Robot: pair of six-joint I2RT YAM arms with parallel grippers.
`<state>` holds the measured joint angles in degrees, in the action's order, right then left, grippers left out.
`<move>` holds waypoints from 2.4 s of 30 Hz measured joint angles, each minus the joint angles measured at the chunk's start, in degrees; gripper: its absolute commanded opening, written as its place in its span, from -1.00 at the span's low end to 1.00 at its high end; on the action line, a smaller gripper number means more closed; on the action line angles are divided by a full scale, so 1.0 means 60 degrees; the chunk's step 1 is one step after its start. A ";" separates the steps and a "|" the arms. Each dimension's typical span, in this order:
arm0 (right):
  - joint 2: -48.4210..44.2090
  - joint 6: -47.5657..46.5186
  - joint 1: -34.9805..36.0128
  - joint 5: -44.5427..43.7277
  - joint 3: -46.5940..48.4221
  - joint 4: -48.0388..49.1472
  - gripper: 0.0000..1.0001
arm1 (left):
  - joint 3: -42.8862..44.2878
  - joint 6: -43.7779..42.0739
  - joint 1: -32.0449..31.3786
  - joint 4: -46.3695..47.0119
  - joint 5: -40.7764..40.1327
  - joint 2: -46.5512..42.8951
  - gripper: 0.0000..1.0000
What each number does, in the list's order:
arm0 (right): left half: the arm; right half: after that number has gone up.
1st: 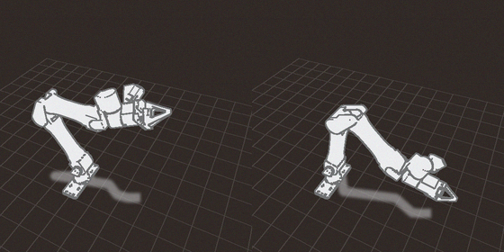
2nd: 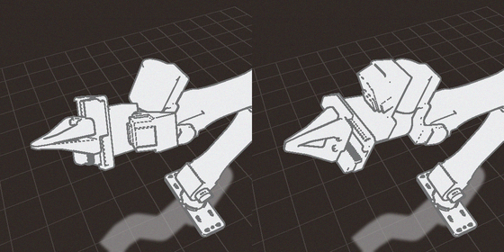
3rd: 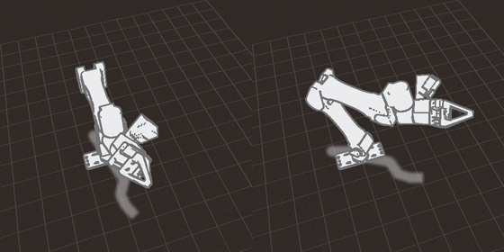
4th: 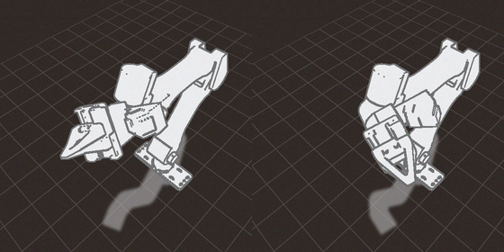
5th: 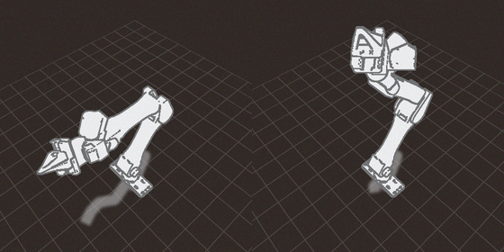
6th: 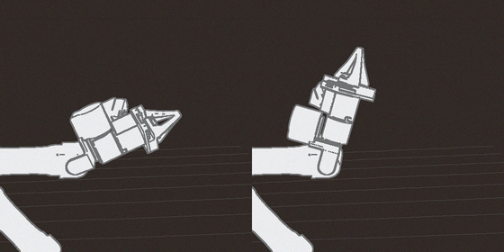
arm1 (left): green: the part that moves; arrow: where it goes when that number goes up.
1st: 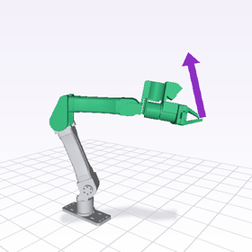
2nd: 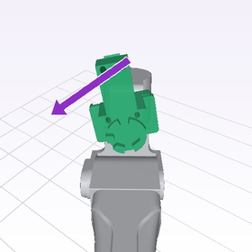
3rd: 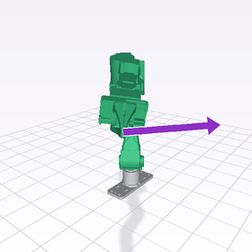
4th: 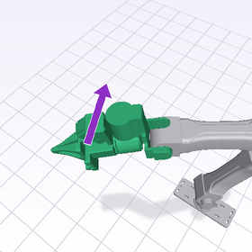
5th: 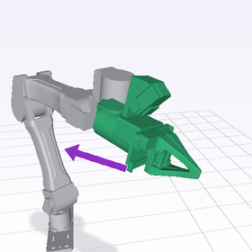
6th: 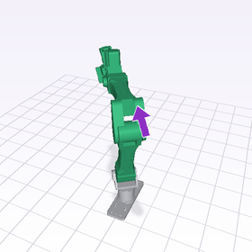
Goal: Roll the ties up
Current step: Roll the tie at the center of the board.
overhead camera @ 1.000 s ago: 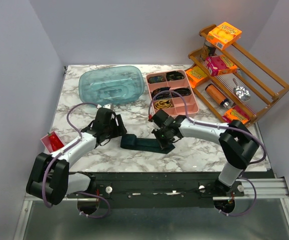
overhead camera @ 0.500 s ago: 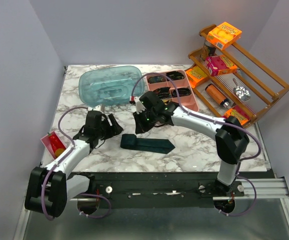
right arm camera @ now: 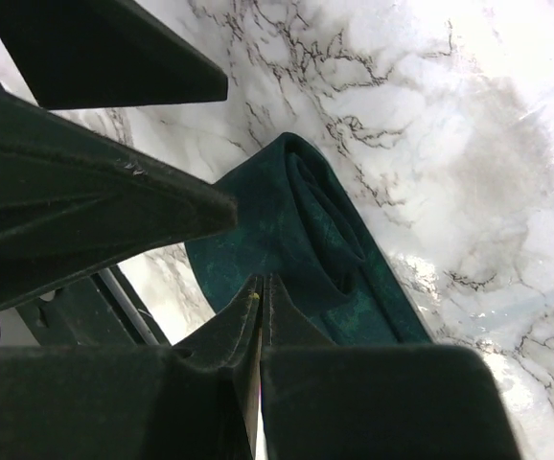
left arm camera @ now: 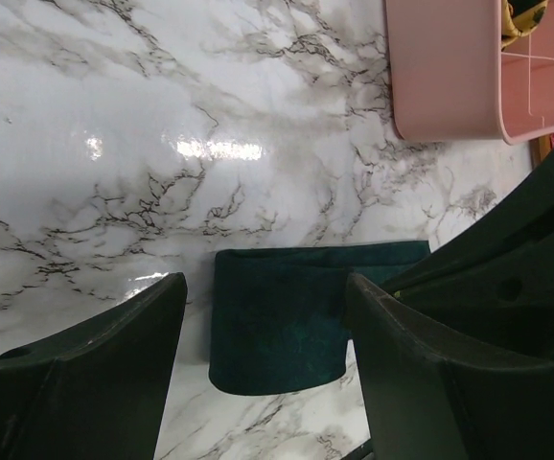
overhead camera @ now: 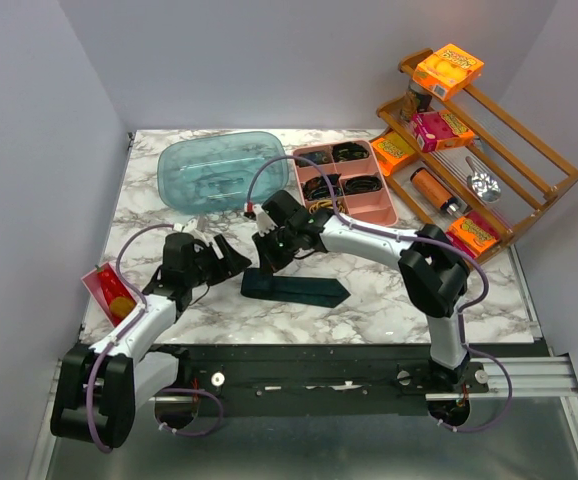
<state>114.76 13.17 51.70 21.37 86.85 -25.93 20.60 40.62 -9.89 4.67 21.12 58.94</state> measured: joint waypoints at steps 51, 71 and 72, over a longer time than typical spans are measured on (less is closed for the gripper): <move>0.0142 0.0055 -0.0004 -0.0477 -0.0612 0.0328 -0.80 | -0.0652 -0.0219 -0.0834 0.1515 0.0900 0.1020 -0.37; 0.0189 0.0157 -0.0004 -0.0659 -0.0302 0.0124 -0.80 | 0.2535 -0.1060 -0.2940 -0.3359 -0.3665 0.1144 -0.40; 0.0204 0.0160 0.0000 -0.0663 -0.0302 0.0117 -0.80 | 0.2656 -0.1093 -0.2965 -0.3534 -0.3876 0.1144 -0.40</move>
<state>115.98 14.13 51.70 17.39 85.03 -25.23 36.53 34.06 -27.68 -16.53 -2.13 65.80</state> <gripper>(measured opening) 0.100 0.369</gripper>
